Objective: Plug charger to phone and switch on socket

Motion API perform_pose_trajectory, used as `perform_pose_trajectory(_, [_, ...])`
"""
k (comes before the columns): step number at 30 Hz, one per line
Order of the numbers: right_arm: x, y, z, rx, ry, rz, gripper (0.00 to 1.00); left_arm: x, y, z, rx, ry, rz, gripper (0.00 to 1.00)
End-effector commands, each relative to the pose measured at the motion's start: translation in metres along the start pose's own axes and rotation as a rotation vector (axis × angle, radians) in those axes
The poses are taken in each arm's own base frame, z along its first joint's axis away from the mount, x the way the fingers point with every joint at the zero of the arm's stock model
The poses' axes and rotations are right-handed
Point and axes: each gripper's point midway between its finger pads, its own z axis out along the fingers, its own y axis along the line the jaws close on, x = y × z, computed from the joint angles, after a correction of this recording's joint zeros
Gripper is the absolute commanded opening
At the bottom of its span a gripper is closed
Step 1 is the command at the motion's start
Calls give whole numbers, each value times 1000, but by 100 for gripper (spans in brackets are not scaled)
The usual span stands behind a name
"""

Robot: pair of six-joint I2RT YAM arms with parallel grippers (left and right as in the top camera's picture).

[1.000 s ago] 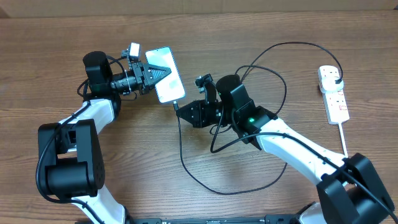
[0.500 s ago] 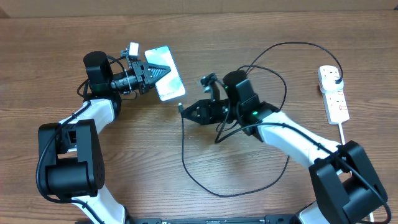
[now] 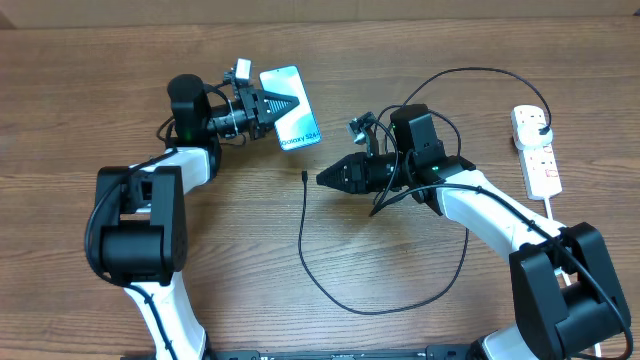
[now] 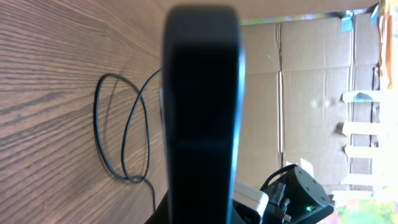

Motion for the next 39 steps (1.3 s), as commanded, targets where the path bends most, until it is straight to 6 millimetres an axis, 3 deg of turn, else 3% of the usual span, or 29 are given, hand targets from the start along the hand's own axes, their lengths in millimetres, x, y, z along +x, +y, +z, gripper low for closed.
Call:
perform_pose_trajectory(1, [1,-18,1,93,-14,13,8,-13,-18,-5,29,-19,45,4])
perform_pose_trajectory(2, [3,-25,2,139,-18,18,28,-16,-19,-9,30,-29,38,4])
perform_pose_trajectory(3, [5,-31,5,186,-18,-6,67,-20,-18,-14,29,-43,38,4])
perform_pose_trajectory(5, [7,-32,12,227,-20,-52,78,-25,-17,-21,27,-59,38,5])
perform_pose_trajectory(7, [6,-38,21,322,-47,-95,100,-29,-16,-28,25,-73,31,4])
perform_pose_trajectory(9, [4,-48,28,452,-89,-142,100,-32,-16,-33,25,-79,28,5])
perform_pose_trajectory(16, [-3,-47,40,644,-194,-260,100,-33,-16,-38,28,-80,36,5])
perform_pose_trajectory(22, [-7,-72,52,709,-205,-278,100,-34,-16,-40,27,-84,35,4])
perform_pose_trajectory(28, [-19,-87,71,748,-178,-289,80,-33,-16,-41,29,-78,35,4])
perform_pose_trajectory(31, [-17,-98,78,771,-150,-278,71,-32,-16,-41,30,-71,36,4])
perform_pose_trajectory(37, [-15,-100,85,779,-134,-286,49,-32,-16,-42,31,-69,37,5])
perform_pose_trajectory(39, [-15,-103,85,797,-136,-291,46,-32,-17,-42,32,-70,39,4])
